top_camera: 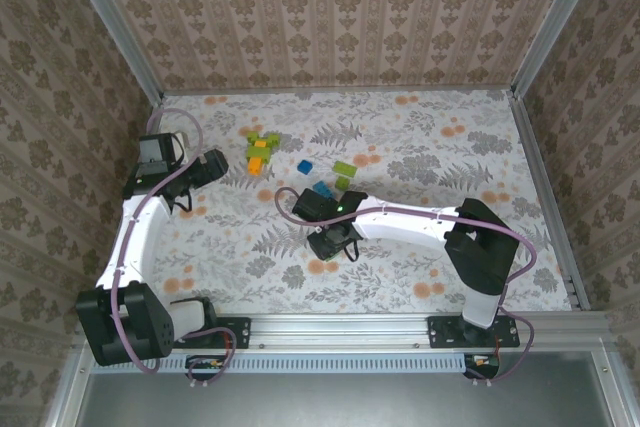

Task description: Assemble a carrot with lego

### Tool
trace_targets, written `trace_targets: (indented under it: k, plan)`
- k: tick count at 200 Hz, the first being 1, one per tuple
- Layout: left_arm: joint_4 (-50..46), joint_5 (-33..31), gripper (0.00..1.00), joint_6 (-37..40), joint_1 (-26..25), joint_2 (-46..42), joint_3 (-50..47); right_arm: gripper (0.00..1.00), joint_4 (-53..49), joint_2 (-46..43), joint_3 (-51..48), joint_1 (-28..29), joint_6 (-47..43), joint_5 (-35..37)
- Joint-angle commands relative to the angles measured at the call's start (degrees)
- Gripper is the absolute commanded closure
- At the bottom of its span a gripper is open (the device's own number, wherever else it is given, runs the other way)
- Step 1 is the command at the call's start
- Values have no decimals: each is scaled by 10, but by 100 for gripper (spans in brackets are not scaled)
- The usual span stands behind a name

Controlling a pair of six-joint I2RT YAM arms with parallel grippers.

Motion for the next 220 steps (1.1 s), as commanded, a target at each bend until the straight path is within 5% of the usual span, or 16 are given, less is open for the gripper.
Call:
trace_targets:
  k: [1,158,220]
  plan:
    - [3,8,0,10,-4,2,-3,63,-51,23,-36,7,17,7]
    - [4,11,0,8,-5,-1,-3,64,-27,41,-59,9,80,5]
    - [4,14,0,9,-5,-1,-2,62,-20,45,-41,12,-95,-59]
